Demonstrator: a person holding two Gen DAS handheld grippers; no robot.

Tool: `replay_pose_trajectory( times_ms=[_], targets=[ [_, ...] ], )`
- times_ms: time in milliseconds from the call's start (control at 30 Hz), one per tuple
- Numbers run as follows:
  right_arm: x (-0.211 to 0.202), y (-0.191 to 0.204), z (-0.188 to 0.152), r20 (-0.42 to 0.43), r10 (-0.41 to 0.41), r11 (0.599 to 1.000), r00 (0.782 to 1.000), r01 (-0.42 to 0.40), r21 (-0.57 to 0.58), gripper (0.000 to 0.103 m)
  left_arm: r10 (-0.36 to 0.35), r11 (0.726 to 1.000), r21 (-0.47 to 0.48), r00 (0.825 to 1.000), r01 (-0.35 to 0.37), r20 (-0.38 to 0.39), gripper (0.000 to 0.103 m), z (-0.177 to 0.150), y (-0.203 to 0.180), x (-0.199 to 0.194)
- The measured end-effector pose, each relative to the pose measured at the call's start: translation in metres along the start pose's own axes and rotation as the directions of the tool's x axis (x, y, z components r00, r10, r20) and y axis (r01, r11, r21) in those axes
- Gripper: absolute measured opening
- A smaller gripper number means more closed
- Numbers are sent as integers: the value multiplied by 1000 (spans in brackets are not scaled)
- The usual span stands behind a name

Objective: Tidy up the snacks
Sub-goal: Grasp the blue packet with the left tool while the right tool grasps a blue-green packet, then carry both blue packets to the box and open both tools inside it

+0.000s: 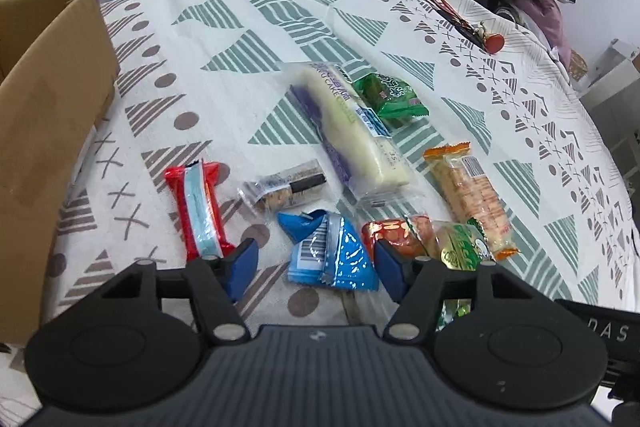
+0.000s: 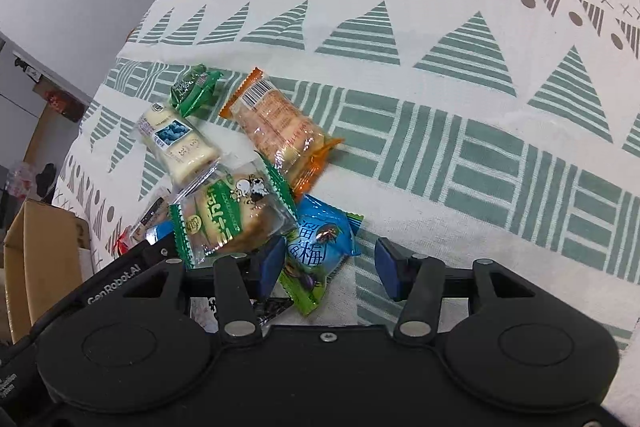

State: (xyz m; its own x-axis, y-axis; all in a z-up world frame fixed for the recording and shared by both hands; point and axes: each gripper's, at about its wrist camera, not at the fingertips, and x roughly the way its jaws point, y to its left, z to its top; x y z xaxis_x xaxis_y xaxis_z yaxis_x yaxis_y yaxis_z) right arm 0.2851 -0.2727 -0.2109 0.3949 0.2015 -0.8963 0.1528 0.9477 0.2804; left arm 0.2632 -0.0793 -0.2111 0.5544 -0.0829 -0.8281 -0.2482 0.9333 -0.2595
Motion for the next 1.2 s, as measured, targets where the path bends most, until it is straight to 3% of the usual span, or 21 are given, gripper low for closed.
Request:
replay_pose_trajectory(
  times_ms=[33, 133, 267, 367, 733, 1200],
  targets=[
    [1, 2, 1, 4, -6, 1000, 1000, 6, -3, 51, 2, 1000, 14, 1000, -2, 4, 61, 0, -3, 1],
    [5, 6, 2, 22, -22, 1000, 1000, 23, -16, 49, -10, 1000, 22, 1000, 10, 3, 43, 1, -7, 2],
    [5, 7, 1, 25, -3, 999, 1000, 4, -32, 34, -2, 1000, -6, 1000, 2, 5, 39, 2, -8, -2],
    [3, 2, 2, 34, 27, 1000, 999, -27, -1, 32, 9, 1000, -5, 1000, -9, 18, 36, 0, -9, -10],
    [-31, 1, 0, 154, 81, 997, 985, -82, -1, 31, 20, 999, 26, 995, -22, 95, 35, 6, -10, -57],
    [-77, 30, -12, 284, 239, 969, 929, -209, -131, 31, 70, 997, -2, 978, -71, 199, 34, 4, 7, -121]
  ],
)
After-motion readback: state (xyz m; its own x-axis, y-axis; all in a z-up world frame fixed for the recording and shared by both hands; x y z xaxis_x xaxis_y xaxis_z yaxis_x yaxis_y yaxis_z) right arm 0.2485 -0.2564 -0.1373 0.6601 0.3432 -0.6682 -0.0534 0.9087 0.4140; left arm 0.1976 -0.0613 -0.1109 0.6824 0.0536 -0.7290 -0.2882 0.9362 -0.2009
